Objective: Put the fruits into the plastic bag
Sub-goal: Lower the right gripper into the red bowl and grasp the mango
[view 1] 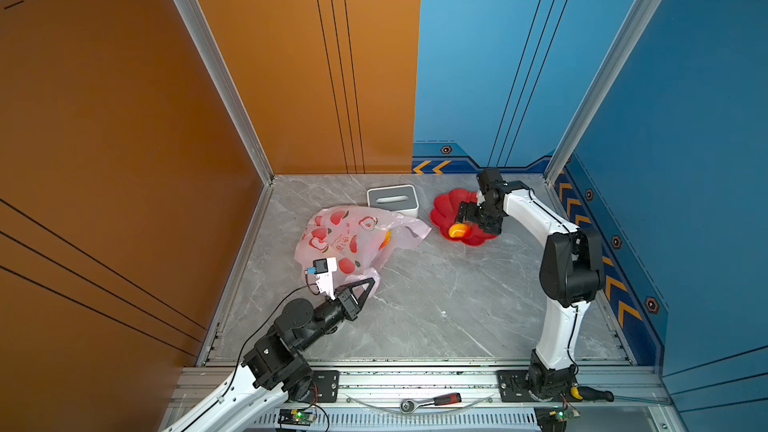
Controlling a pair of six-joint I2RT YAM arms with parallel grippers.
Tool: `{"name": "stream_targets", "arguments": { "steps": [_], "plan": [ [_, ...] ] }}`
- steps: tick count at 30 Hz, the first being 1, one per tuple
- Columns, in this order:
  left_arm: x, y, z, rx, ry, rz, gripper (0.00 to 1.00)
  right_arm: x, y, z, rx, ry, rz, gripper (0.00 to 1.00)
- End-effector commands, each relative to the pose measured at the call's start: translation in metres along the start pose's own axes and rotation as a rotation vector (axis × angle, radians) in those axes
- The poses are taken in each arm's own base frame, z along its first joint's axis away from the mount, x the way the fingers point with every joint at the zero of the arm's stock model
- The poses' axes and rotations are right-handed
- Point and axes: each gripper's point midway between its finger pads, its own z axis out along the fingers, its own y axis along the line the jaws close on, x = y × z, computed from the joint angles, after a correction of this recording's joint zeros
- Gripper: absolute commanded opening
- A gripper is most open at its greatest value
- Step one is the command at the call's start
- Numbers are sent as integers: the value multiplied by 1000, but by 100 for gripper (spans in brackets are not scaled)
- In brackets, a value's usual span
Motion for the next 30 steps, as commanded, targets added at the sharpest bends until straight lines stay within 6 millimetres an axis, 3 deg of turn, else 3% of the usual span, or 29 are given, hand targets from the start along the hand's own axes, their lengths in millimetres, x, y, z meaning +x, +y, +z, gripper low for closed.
{"name": "stream_targets", "arguments": {
  "steps": [1, 6, 9, 20, 30],
  "plan": [
    [-3, -4, -2, 8, -9, 8, 0, -5, -5, 4, 94, -1, -47, 100],
    [-3, -1, -3, -1, -12, 4, 0, -2, -4, 27, 135, 31, -67, 100],
    [-3, 1, -5, -9, -16, 3, 0, -9, 2, 30, 145, 17, -83, 100],
    [-2, 5, -7, -19, -19, 0, 0, -7, 1, 54, 189, 49, -123, 100],
    [-3, 5, -8, -21, -23, -4, 0, -8, -1, 64, 201, 60, -127, 100]
  ]
}}
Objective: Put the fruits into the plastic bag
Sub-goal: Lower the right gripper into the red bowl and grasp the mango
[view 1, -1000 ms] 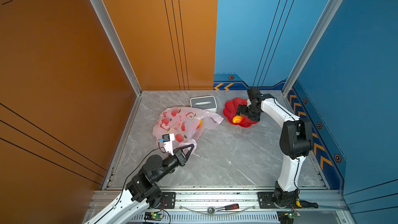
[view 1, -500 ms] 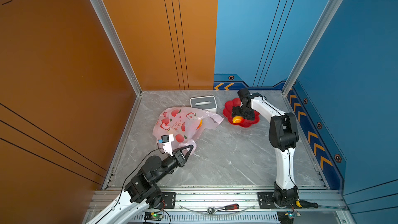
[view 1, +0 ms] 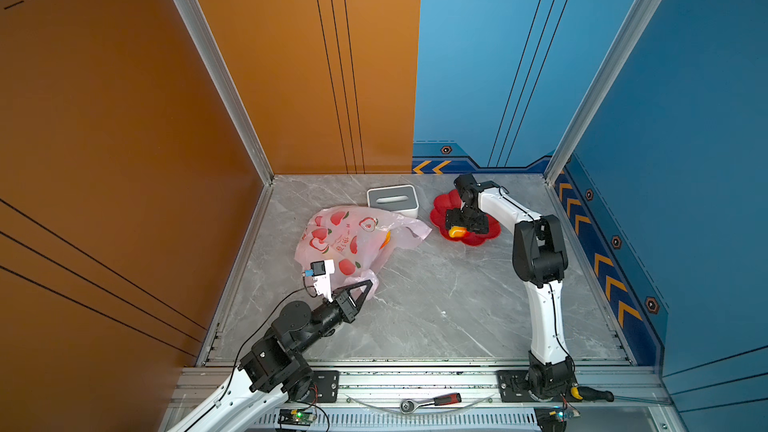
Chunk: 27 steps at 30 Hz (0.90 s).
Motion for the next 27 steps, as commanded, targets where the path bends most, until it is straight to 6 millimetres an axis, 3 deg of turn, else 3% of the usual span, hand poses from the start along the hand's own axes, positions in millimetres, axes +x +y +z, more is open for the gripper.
{"name": "stream_targets", "arguments": {
  "steps": [1, 7, 18, 27],
  "plan": [
    [-3, 2, -2, -10, -21, -3, 0, -3, -2, -2, 27, 0, -20, 100],
    [-4, 3, -2, -13, -23, -5, 0, -3, -1, 1, 28, 6, -21, 100],
    [-3, 3, -1, -13, -22, -9, 0, 0, 1, 2, 16, 14, -26, 91],
    [-2, 4, 0, -14, -20, -12, 0, 7, 4, 10, 20, 41, -39, 93]
  ]
}}
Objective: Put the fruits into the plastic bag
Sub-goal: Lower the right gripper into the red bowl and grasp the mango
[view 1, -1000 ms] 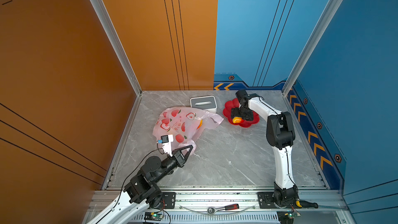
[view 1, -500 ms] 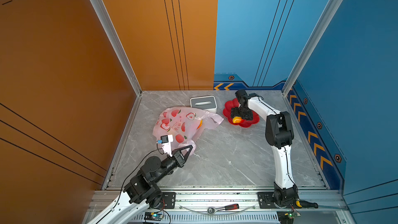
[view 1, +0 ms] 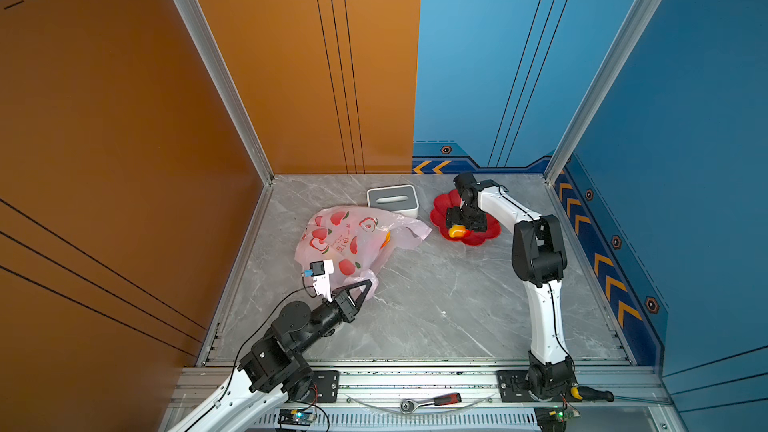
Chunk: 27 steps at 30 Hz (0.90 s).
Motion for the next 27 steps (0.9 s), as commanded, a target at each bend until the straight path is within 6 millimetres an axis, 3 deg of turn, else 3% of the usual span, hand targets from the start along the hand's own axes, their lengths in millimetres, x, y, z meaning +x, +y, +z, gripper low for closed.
{"name": "stream_targets", "arguments": {
  "steps": [1, 10, 16, 19, 27],
  "plan": [
    [-1, 5, 1, -13, -12, -1, 0, 12, 0, 13, 24, 55, -27, 93],
    [-2, 6, 1, -19, -16, -1, 0, 13, 1, 16, 29, 59, -35, 92],
    [-1, 5, 3, -17, -14, -1, 0, 11, 1, 13, 19, 55, -33, 77],
    [-1, 5, 3, -18, -13, -1, 0, 10, 1, 11, 17, 52, -33, 76],
    [-1, 6, 2, -15, -16, -3, 0, 3, 1, -10, -12, 14, -27, 73]
  ]
}}
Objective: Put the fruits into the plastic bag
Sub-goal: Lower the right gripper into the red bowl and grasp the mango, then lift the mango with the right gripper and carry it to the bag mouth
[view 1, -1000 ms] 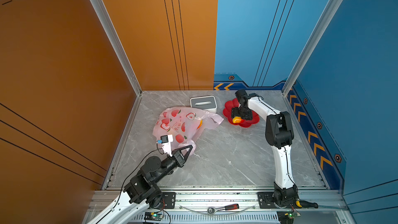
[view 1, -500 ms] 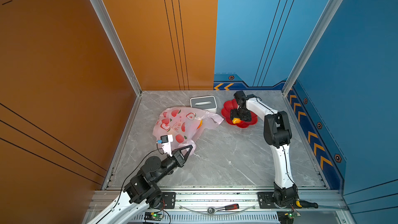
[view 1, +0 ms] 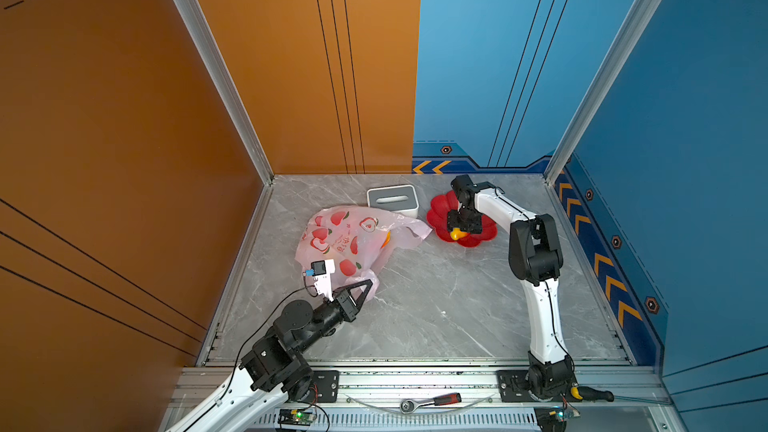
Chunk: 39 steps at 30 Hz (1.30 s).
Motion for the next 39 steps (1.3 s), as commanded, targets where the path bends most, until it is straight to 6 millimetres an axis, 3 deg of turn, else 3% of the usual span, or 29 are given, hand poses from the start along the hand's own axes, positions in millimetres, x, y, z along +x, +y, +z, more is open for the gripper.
{"name": "stream_targets", "arguments": {
  "steps": [1, 10, 15, 24, 33, 39],
  "plan": [
    [-3, 1, -1, 4, -24, -4, 0, -4, -1, -27, -30, -23, 5, 73],
    [-3, 1, -1, 10, -25, -4, 0, -21, 1, -76, -301, -107, 163, 72],
    [-3, 0, -1, 15, -26, -6, 0, -30, 3, -114, -511, -168, 256, 71],
    [-5, -3, 0, 20, -30, -2, 0, -42, 24, -199, -934, -304, 316, 71],
    [-6, -4, 1, 23, -31, -6, 0, -24, 51, -270, -1244, -330, 282, 71],
    [-7, -7, 1, 30, -31, -2, 0, 15, 88, -283, -1274, -253, 172, 71]
  ]
}}
